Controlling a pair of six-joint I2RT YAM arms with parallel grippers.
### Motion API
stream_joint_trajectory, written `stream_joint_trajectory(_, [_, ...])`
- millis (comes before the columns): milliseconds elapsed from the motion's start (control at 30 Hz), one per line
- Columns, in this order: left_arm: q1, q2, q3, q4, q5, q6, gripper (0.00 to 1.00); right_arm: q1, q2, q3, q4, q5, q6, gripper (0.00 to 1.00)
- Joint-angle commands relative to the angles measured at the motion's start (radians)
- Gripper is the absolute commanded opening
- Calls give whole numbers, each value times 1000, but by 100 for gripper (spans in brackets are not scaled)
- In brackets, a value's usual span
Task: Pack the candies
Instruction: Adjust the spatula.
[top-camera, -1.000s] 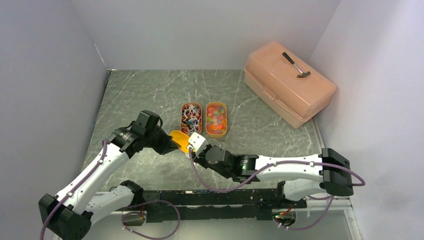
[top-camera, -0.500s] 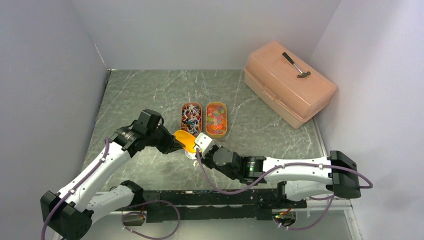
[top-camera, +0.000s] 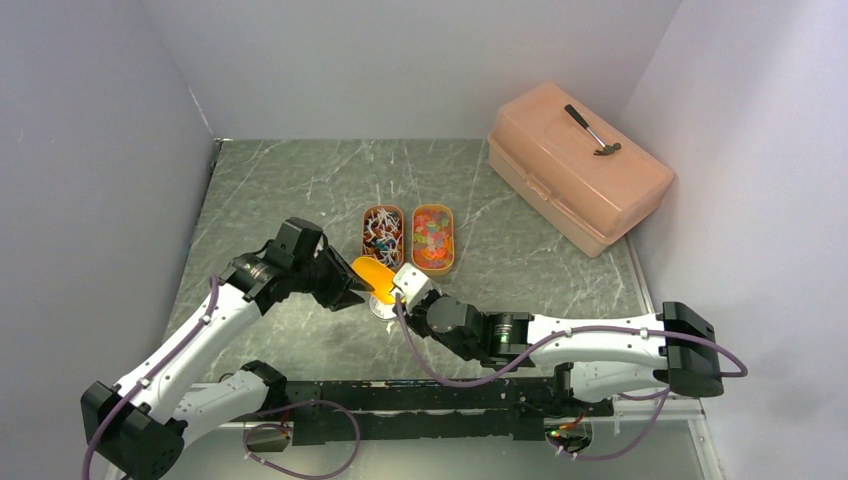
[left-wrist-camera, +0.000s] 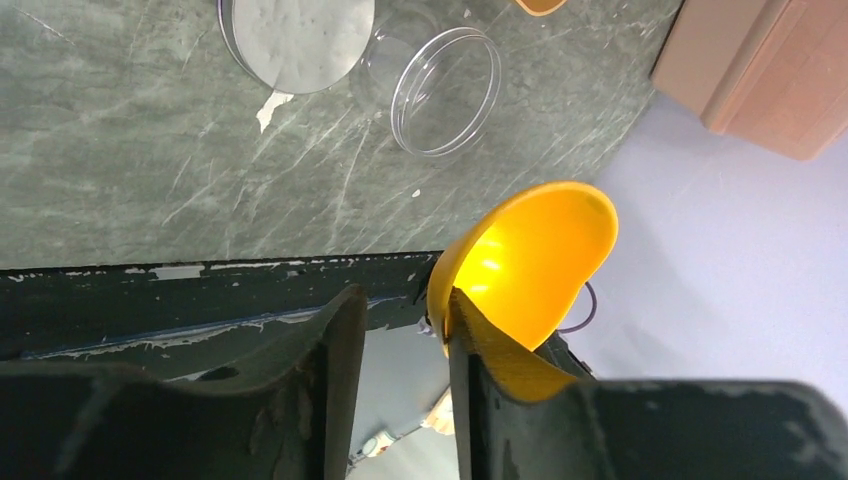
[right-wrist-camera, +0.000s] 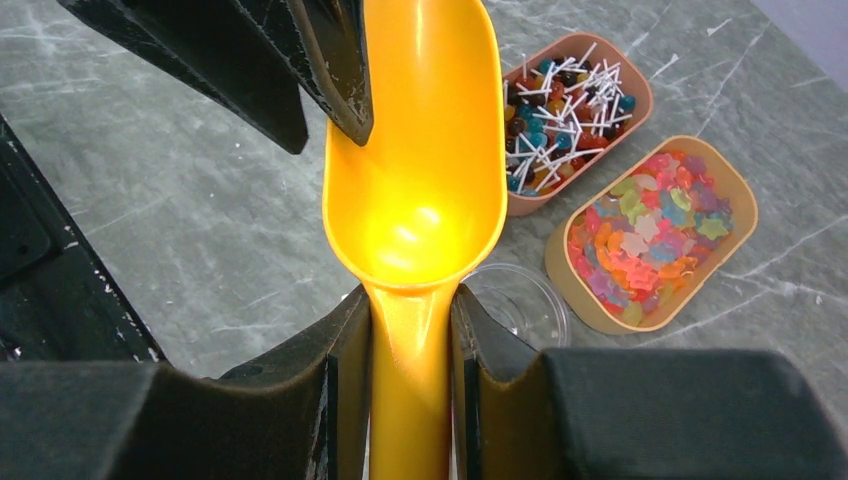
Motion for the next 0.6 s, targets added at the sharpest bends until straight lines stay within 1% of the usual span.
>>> stream_joint_trajectory(0, [-4, -23, 37, -41, 3, 72, 46, -7, -34, 5, -20, 87, 16, 0])
stream_joint_trajectory(33, [-2, -26, 42, -46, -2, 86, 50, -9, -35, 6, -31, 91, 17, 0])
stream_joint_trajectory(67, [-3, -30, 47, -48, -7, 96, 57, -13, -37, 10, -45, 93, 21, 0])
stream_joint_trajectory(133, [-3, -39, 59, -47, -20, 126, 68, -26, -40, 16, -79, 86, 33, 0])
stream_joint_trajectory(167, [-3, -45, 63, -37, -23, 144, 83, -30, -43, 17, -102, 81, 38, 0])
stream_joint_trajectory(200, [-3, -52, 67, -18, -26, 166, 91, -36, -46, 20, -118, 76, 41, 0])
stream_joint_trajectory(267, [-3, -68, 85, -12, -49, 208, 93, -49, -56, 30, -149, 59, 50, 0])
stream_joint_trajectory(400, [-3, -75, 147, -30, -121, 324, 93, -100, -78, 69, -239, -3, 78, 0])
stream_joint_trajectory(567, [-3, -62, 251, -65, -217, 499, 93, -216, -93, 134, -381, -113, 121, 0])
